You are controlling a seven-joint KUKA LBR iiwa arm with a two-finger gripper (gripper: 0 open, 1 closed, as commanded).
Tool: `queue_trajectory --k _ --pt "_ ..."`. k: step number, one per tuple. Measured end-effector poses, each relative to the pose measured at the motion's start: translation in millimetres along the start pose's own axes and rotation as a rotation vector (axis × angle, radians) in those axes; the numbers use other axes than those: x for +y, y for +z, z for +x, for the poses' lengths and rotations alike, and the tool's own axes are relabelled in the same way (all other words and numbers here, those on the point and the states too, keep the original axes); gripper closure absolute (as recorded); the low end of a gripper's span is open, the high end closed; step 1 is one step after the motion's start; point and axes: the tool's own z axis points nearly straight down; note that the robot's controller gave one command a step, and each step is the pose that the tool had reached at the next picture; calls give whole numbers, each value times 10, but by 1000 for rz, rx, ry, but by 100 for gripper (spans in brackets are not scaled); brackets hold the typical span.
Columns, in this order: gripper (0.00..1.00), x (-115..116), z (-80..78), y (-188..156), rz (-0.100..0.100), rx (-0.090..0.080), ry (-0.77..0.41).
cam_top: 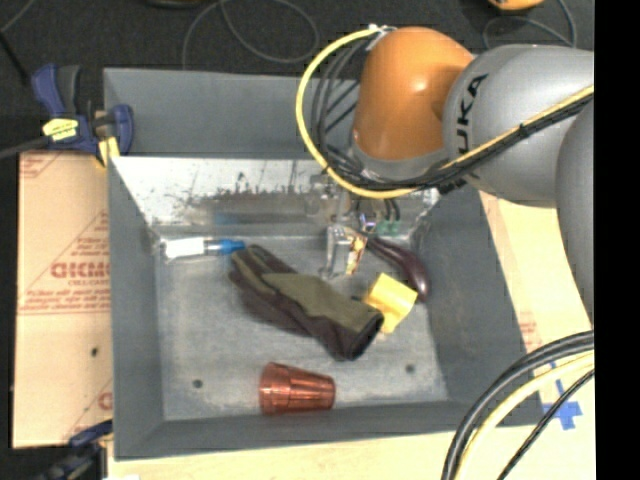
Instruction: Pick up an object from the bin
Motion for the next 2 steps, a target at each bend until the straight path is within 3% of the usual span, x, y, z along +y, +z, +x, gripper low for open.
queue_trajectory --k 1,2 --pt "0 -1 -14 -52 0 -8 1" --pt "0 141 244 582 -1 -8 91"
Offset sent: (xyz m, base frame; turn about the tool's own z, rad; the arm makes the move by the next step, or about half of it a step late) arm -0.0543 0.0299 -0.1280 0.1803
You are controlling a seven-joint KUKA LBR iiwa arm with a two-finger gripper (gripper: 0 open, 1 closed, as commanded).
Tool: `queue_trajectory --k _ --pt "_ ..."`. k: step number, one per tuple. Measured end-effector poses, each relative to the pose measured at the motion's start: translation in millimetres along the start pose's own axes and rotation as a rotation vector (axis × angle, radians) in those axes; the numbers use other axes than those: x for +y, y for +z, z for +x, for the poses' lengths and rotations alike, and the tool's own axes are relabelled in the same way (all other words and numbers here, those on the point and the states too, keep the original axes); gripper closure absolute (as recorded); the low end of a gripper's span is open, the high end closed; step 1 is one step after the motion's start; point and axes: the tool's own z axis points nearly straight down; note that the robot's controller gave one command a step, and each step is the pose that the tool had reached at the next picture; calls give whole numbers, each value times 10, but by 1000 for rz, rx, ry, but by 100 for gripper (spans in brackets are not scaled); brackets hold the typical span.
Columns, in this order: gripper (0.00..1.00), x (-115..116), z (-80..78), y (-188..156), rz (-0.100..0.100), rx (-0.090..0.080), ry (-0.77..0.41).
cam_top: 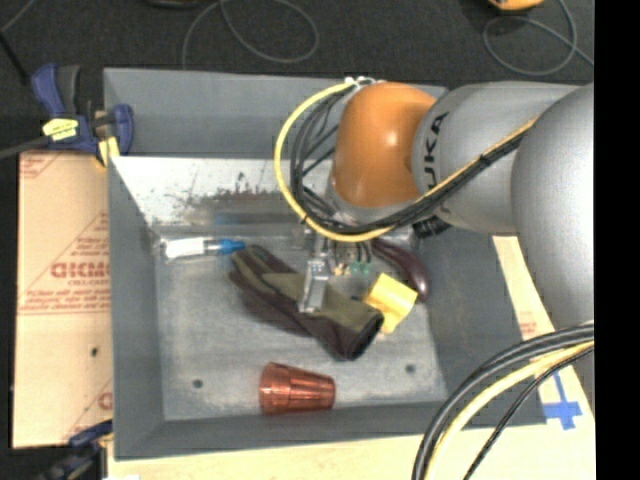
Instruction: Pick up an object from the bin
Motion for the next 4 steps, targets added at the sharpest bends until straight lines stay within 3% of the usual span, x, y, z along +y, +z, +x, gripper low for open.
queue_trajectory --k 1,2,3,4 --pt "0 51 115 233 2 4 -1" --pt "0 101 260 155 0 -1 97" --pt "0 69 432 516 -1 -3 177" --pt "100 82 485 678 -2 -7 310"
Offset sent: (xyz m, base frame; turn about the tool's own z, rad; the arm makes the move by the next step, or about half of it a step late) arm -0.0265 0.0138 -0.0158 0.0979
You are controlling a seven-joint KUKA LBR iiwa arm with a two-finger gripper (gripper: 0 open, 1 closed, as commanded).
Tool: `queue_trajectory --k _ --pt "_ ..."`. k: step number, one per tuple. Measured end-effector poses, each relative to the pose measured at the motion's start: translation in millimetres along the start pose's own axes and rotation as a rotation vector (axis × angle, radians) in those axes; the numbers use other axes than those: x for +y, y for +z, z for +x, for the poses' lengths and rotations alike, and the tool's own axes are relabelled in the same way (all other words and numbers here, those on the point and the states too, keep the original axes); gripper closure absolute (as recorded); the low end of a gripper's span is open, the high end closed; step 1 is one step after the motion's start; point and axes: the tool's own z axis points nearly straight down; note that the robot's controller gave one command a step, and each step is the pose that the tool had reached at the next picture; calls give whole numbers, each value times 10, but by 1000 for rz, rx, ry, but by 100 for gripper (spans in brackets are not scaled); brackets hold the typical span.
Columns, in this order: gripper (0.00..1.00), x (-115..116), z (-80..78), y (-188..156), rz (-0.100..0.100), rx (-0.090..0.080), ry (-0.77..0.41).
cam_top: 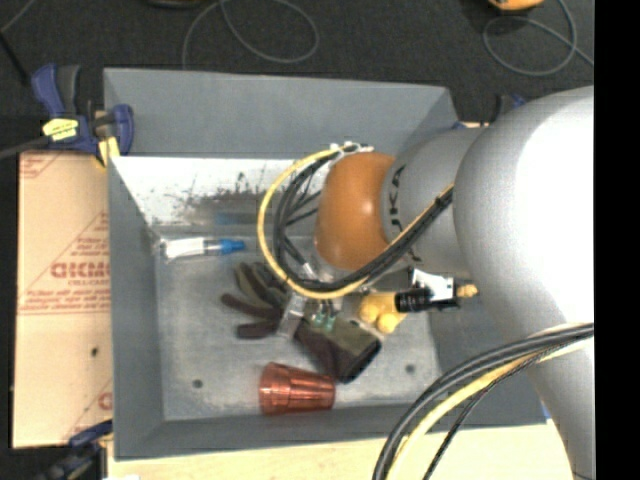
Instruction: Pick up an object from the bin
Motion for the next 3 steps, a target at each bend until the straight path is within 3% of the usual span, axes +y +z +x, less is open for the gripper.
queue_trajectory --k 2,3 --pt "100 -5 9 -26 1 2 0" --pt "100 -19 34 -223 6 12 -1"
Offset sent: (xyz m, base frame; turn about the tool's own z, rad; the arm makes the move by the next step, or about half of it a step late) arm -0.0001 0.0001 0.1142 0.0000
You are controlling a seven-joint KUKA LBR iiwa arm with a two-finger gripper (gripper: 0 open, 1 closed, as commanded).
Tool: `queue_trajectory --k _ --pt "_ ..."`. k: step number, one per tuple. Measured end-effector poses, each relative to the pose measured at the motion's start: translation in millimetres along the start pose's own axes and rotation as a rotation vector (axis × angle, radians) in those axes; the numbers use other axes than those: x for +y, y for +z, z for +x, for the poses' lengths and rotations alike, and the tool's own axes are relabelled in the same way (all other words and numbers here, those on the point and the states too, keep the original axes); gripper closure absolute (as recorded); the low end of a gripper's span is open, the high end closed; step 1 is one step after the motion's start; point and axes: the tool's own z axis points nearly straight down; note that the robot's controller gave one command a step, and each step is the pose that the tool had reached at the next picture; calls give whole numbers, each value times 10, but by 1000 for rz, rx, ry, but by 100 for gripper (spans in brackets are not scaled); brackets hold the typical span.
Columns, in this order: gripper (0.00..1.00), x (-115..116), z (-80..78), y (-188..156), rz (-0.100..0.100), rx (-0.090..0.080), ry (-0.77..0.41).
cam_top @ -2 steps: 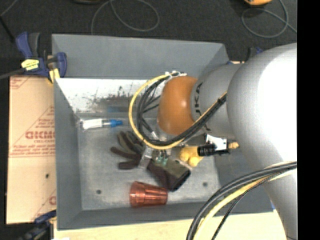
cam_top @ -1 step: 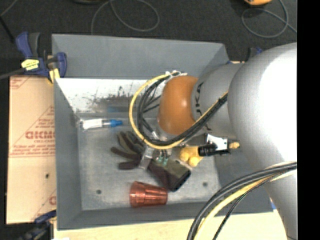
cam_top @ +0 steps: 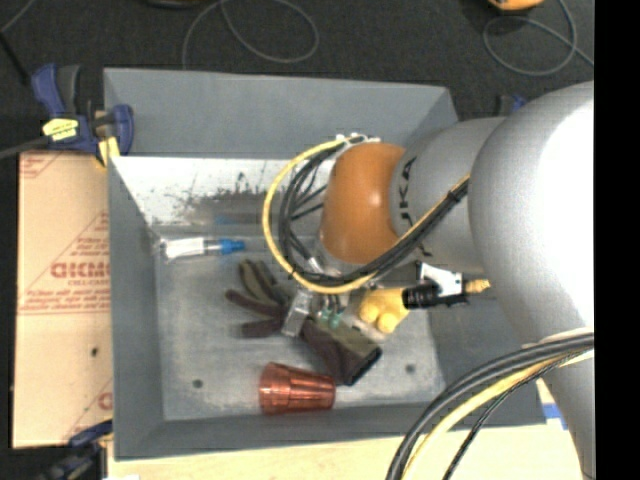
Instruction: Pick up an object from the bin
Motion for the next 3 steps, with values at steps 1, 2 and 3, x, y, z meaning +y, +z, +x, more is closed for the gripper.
queue_trajectory --k 1,2,3 --pt "100 8 -17 -219 -3 -5 -1" --pt "100 9 -25 -386 -4 -8 -2" --pt "100 5 -25 -480 -4 -6 -3"
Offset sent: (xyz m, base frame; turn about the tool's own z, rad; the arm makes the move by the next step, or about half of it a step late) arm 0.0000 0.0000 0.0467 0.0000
